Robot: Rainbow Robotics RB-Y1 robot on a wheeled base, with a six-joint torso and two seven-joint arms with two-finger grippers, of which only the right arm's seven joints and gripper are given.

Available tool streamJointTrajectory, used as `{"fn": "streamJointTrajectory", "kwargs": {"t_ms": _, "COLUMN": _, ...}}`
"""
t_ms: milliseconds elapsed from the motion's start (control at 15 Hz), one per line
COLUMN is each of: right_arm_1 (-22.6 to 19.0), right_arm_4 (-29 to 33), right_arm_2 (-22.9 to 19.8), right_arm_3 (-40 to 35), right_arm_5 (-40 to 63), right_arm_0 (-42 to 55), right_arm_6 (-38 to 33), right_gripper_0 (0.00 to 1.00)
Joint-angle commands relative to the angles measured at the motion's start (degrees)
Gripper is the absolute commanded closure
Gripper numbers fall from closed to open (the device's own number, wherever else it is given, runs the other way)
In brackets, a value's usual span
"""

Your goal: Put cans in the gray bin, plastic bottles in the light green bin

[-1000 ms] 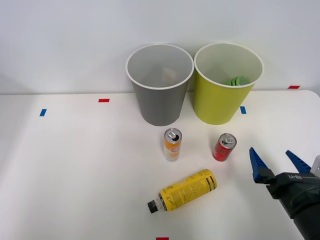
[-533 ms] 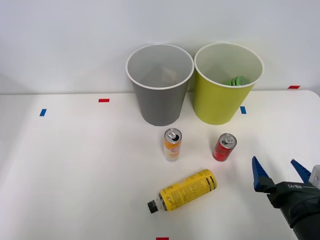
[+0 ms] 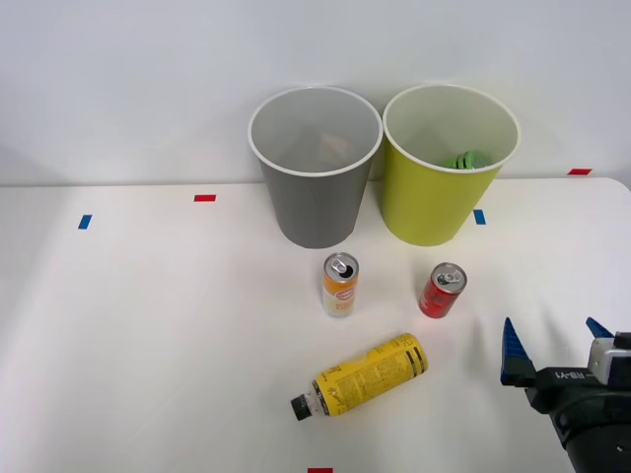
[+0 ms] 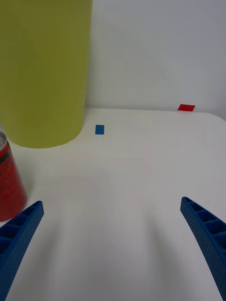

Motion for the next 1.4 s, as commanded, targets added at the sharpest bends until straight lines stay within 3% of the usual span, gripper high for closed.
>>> {"fn": "streamJointTrajectory", "kwargs": {"t_ms": 67, "right_arm_1": -0.50, "right_arm_4": 7.93, "right_arm_2": 2.79, "right_arm_3": 6.35, "right_arm_5": -8.89, "right_arm_0": -0.69, "right_arm_6": -8.34, "right_gripper_0": 0.00}}
{"fn": "streamJointTrajectory", "kwargs": {"t_ms": 333, "right_arm_1": -1.82, "right_arm_4": 15.49, "right_arm_2": 4.10, "right_arm_3": 13.38, "right_arm_5": -20.05, "right_arm_0": -1.04, "right_arm_6": -13.44, "right_gripper_0": 0.00}}
{"fn": "streamJointTrajectory", "kwargs": {"t_ms": 800, "right_arm_1": -7.88, "right_arm_4": 15.84, "right_arm_2": 9.99, "right_arm_3": 19.18, "right_arm_5": -29.54, "right_arm_0": -1.56, "right_arm_6": -10.80, "right_gripper_0": 0.00}}
{"fn": "streamJointTrajectory", "kwargs": {"t_ms": 1400, "right_arm_1": -9.20, "right_arm_4": 18.83, "right_arm_2": 14.21, "right_arm_3": 24.19, "right_arm_5": -36.13, "right_arm_0": -1.04, "right_arm_6": -8.17, "right_gripper_0": 0.00}}
